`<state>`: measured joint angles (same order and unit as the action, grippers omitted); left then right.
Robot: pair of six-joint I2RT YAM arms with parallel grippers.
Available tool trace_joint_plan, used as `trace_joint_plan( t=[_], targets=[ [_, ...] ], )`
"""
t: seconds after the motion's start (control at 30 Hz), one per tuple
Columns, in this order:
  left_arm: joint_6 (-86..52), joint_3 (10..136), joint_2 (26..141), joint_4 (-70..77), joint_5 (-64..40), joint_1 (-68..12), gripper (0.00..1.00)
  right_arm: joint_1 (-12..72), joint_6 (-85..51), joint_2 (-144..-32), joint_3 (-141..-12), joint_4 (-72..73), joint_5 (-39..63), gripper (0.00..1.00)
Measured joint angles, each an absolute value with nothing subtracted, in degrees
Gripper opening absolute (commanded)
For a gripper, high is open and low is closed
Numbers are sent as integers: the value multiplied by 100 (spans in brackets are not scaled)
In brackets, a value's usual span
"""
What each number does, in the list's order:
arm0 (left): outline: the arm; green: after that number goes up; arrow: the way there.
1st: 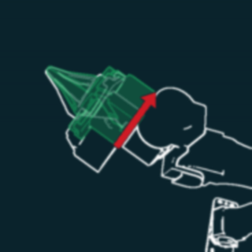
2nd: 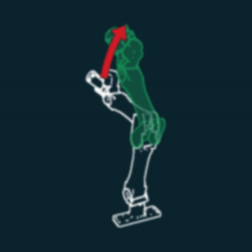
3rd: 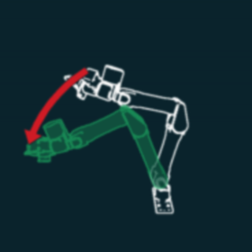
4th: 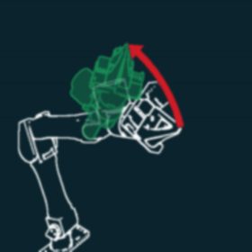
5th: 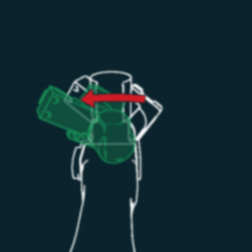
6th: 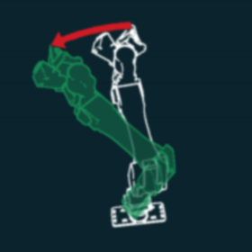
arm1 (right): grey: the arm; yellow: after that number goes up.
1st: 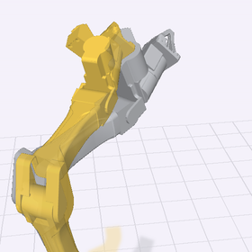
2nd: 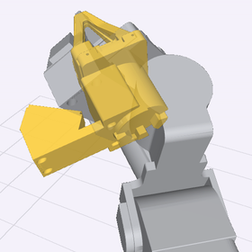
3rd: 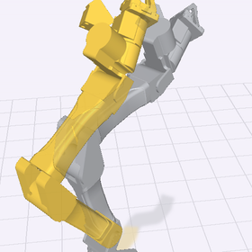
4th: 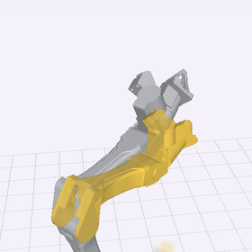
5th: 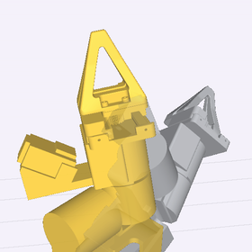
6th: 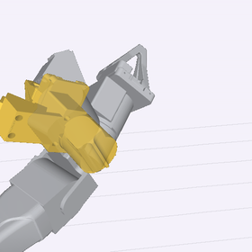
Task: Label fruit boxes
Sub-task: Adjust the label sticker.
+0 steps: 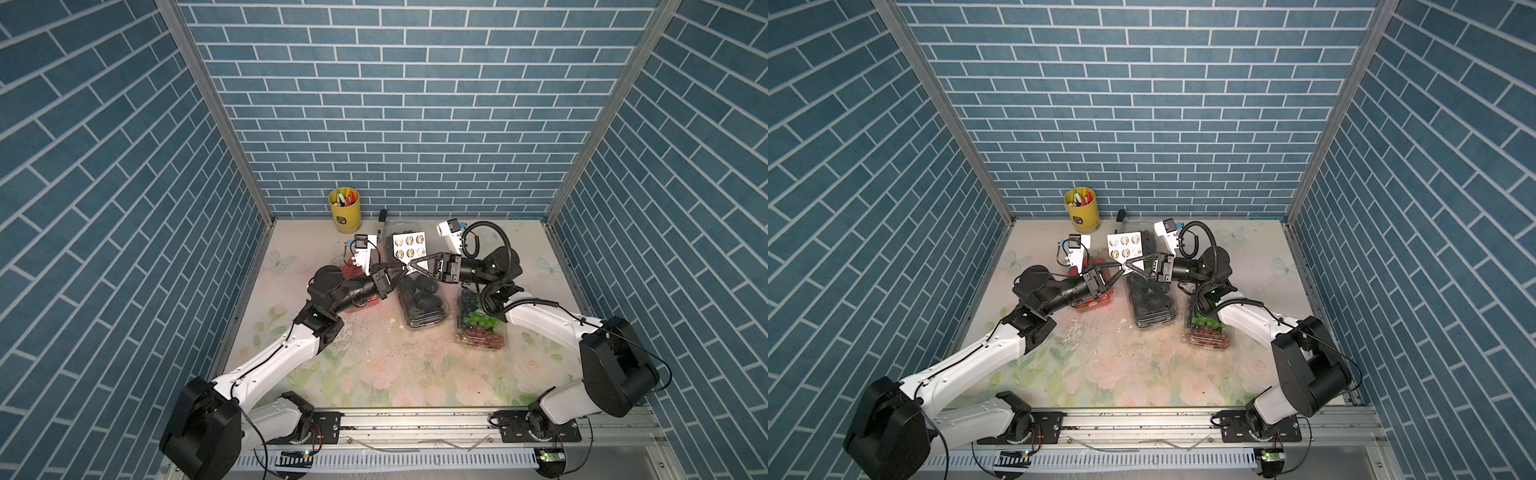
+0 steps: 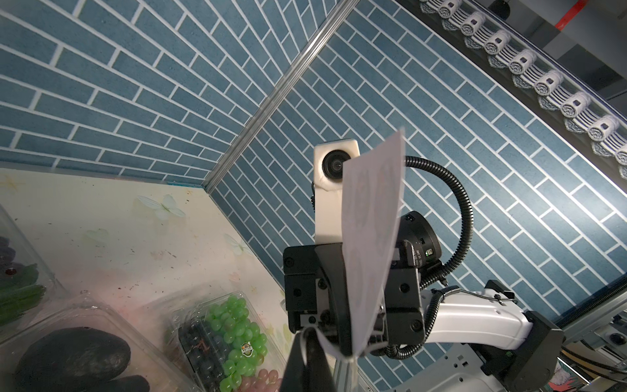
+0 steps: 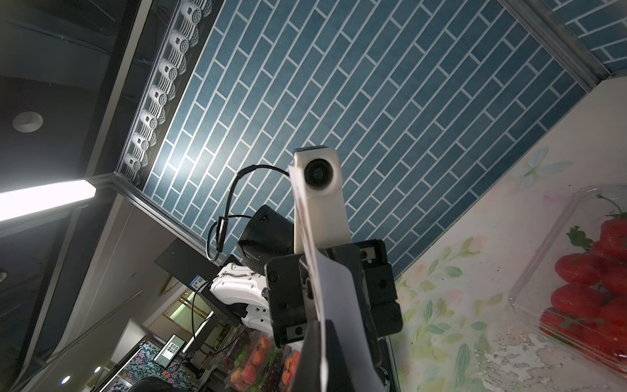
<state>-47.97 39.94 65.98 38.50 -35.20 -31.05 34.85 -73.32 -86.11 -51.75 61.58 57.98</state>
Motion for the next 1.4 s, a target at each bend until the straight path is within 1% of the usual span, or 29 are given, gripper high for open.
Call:
trace_joint_plan(
  t=[0.1, 0.13, 0.23, 0.33, 0.6, 0.63, 0.67, 0.8, 0.9, 1.07, 1.2, 1.27, 1.33, 1.4],
  targets=[
    [-4775, 3994, 6589, 3795, -3518, -3098, 9, 3470, -7330, -8611, -5175, 6149, 5798, 0],
    [-4746, 3994, 6573, 3756, -3516, -3092, 15, 3452, -7330, -8611, -5175, 6136, 5798, 0],
    [-4676, 3994, 6490, 3632, -3470, -3035, 23, 3393, -7321, -8591, -5175, 6051, 5819, 0],
    [-4622, 3986, 6348, 3492, -3452, -2917, 33, 3339, -7299, -8512, -5175, 5854, 5830, 0],
    [-4571, 3863, 5975, 3369, -3461, -2641, 39, 3295, -7199, -8379, -5175, 5601, 5857, 0],
    [-4571, 3865, 5975, 3376, -3483, -2641, 43, 3293, -7199, -8379, -5175, 5586, 5857, 0],
    [-4571, 3865, 5981, 3376, -3505, -2644, 45, 3295, -7199, -8379, -5175, 5577, 5863, 0],
    [-4661, 3865, 6077, 3540, -3629, -2641, 45, 3295, -7199, -8379, -5175, 5570, 5876, 0],
    [-4735, 3865, 6187, 3697, -3708, -2641, 43, 3295, -7201, -8379, -5175, 5572, 5881, 0],
    [-4945, 3865, 6436, 4056, -3848, -2644, 36, 3299, -7203, -8396, -5175, 5590, 5898, 0],
    [-5122, 3865, 6554, 4322, -3909, -2644, 28, 3306, -7218, -8475, -5175, 5653, 5922, 0],
    [-5192, 3865, 6569, 4427, -3931, -2644, 20, 3310, -7220, -8514, -5175, 5688, 5927, 0],
    [-5234, 3865, 6591, 4541, -3964, -2648, 18, 3310, -7220, -8541, -5175, 5708, 5935, 0],
    [-5260, 3865, 6608, 4600, -3990, -2655, 13, 3310, -7220, -8541, -5175, 5719, 5937, 0]
  ],
)
